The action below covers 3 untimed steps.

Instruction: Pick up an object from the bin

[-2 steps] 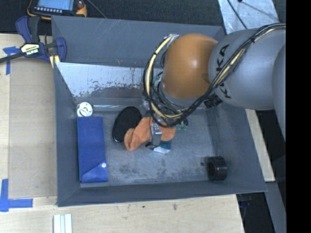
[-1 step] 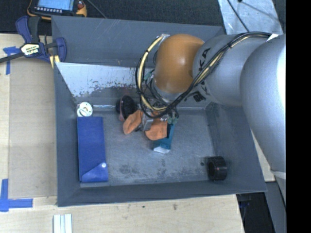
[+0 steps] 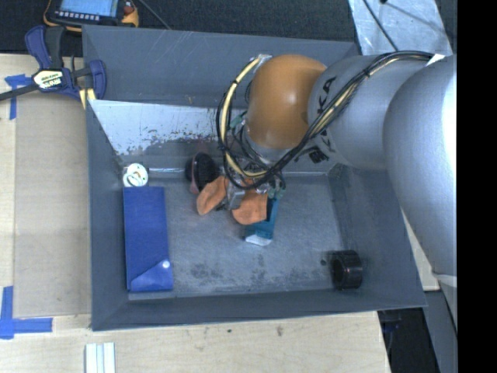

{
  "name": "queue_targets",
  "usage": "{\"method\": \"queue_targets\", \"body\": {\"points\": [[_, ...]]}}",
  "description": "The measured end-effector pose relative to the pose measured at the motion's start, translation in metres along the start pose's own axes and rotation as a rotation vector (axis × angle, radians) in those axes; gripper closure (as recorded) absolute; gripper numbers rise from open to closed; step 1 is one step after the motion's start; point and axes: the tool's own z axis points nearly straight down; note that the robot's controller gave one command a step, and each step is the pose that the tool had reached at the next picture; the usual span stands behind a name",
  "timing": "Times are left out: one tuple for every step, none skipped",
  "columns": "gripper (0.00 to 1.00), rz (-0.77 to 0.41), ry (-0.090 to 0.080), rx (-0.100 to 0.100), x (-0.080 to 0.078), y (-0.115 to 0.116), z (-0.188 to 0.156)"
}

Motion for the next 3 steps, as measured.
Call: {"method": "queue_targets", "body": {"points": [[1.00, -0.034, 0.005, 0.000, 0.008, 0.026, -0.111], [1.00, -0.034, 0.005, 0.000, 0.008, 0.026, -0.111], [1.00, -0.063, 0.011, 0.001, 0.039, 0.047, -0.173]]}}
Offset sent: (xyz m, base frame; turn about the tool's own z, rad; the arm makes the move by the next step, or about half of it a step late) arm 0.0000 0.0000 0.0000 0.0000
